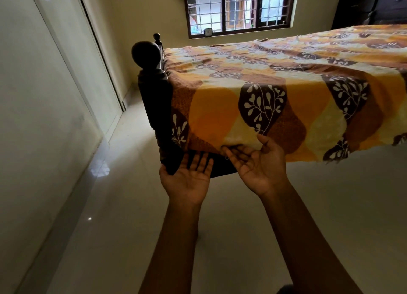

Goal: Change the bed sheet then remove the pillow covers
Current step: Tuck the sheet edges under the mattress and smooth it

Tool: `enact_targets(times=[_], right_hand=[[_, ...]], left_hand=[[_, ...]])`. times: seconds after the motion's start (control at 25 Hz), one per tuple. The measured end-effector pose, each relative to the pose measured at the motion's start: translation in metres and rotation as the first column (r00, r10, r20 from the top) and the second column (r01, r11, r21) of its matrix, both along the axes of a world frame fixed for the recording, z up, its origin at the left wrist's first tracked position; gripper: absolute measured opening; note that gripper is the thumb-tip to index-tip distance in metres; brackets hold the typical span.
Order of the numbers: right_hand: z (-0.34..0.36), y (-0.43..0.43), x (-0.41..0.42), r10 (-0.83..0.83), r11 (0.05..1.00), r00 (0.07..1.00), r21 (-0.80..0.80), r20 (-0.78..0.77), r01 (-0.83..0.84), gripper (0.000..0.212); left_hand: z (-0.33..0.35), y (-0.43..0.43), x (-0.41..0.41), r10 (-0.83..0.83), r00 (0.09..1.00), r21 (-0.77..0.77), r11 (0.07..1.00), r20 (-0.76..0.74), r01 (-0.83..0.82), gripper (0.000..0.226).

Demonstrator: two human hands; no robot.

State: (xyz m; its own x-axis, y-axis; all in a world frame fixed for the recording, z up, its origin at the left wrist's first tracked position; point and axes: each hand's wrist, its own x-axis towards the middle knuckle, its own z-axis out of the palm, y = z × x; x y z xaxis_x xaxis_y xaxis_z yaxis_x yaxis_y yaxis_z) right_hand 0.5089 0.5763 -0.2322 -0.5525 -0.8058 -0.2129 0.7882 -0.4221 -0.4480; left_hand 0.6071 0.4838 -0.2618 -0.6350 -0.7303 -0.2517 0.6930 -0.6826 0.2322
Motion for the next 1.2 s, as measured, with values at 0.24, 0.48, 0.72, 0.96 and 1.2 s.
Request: enact_targets(times=[0.24, 0.48, 0.72, 0.96, 1.2], right_hand=[[0.000, -0.002, -0.002, -0.007, 1.000, 1.000, -0.016, 0.009, 0.007, 0.044], [-0.004, -0.004, -0.001, -0.001, 1.000, 1.000, 0.016, -0.017, 0.002, 0.046], [-0.023, -0.002, 0.003, 0.022, 0.975, 0.986, 0.223, -0.166, 0.016, 0.028], [-0.075, 0.030, -0.033, -0.296, 0.888, 0.948, 0.333, -0.116, 0.318, 0.014], [-0.085, 0.036, -0.093, -0.385, 0.883, 0.922, 0.276, -0.037, 0.380, 0.030]], left_hand=[[0.006, -0.016, -0.021, 0.001, 0.987, -0.081, 0.997, -0.163, -0.014, 0.067], [-0.002, -0.004, -0.018, 0.011, 0.985, -0.037, 0.999, 0.174, -0.005, 0.046], [-0.030, 0.010, -0.011, -0.098, 0.935, -0.047, 0.992, 0.341, 0.121, 0.024], [-0.055, 0.040, -0.061, -0.228, 0.782, -0.211, 0.885, 0.580, 0.414, 0.040], [-0.061, 0.057, -0.106, -0.147, 0.803, -0.257, 0.901, 0.577, 0.349, 0.055]])
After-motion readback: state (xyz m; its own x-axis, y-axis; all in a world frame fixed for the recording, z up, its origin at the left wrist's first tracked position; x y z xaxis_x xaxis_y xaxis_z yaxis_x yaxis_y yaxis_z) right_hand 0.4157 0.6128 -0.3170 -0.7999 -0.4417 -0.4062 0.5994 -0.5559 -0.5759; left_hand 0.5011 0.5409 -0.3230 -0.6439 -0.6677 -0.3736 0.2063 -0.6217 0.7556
